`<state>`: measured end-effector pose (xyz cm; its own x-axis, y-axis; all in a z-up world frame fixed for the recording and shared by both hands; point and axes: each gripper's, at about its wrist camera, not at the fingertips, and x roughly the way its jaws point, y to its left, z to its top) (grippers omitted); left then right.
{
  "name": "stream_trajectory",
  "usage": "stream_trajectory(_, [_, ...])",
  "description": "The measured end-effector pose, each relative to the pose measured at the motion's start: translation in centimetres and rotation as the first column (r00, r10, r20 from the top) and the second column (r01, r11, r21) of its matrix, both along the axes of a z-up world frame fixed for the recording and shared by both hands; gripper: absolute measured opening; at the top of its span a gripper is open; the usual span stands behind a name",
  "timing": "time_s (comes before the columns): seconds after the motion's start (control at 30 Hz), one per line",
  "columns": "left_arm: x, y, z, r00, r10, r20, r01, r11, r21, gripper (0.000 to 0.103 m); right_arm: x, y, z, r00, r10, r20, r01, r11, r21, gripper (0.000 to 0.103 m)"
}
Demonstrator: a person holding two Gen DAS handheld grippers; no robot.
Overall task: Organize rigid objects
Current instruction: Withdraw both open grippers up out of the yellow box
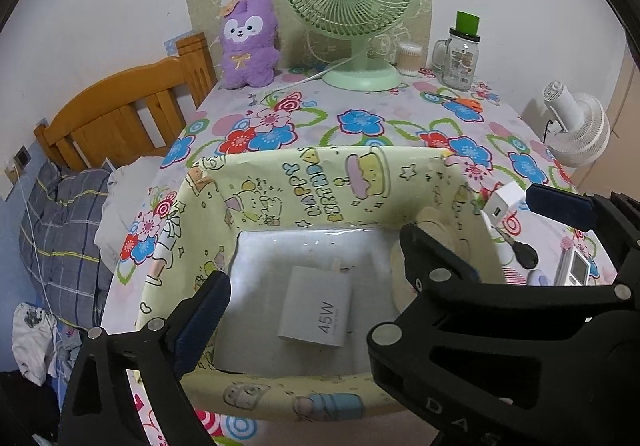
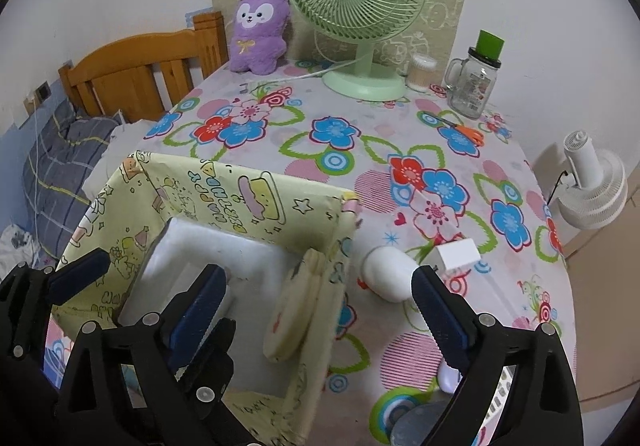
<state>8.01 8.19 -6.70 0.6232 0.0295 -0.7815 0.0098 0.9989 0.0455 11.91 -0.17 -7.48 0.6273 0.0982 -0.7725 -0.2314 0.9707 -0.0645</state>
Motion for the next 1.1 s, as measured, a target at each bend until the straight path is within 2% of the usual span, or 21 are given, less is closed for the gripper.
stream_trajectory(1.1, [-2.4,-8.4,3.7,0.996,-0.062,0.071,0.06,0.998,0.03,0.1,-3.3,-8.7,3.7,0.996,-0.065,0.059,0.064,0.997,0.034,0.096])
